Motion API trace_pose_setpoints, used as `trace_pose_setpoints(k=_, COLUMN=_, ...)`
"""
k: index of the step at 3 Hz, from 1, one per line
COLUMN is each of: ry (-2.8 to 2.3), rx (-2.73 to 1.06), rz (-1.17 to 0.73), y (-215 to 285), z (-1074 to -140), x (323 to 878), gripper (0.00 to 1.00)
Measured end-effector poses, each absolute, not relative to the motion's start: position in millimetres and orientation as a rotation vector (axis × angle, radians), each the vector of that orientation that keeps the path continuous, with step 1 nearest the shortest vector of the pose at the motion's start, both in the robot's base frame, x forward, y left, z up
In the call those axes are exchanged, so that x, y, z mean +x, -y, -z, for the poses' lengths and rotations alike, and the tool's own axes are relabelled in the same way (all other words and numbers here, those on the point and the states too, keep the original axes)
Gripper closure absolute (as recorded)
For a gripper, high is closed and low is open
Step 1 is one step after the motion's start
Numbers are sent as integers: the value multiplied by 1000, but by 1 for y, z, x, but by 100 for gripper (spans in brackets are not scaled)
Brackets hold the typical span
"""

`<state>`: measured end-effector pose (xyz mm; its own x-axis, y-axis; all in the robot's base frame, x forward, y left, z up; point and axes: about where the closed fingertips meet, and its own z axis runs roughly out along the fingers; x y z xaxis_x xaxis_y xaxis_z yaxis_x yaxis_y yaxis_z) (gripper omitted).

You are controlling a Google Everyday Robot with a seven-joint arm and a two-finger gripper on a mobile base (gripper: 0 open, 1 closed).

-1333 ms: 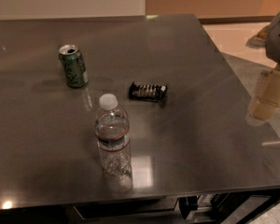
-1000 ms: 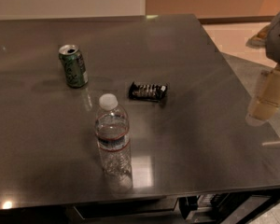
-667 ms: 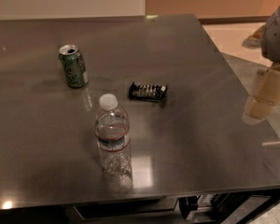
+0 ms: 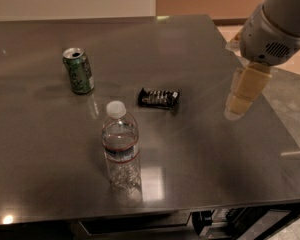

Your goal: Move rxbar chocolate near water bottle

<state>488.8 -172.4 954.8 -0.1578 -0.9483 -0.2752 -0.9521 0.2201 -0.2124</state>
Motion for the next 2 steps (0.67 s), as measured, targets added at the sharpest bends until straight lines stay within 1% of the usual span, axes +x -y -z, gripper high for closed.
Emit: trace_pose_setpoints(k=2, ry=-2056, rx=-1836, rz=-138, y=110, z=-926, x=541, gripper=0)
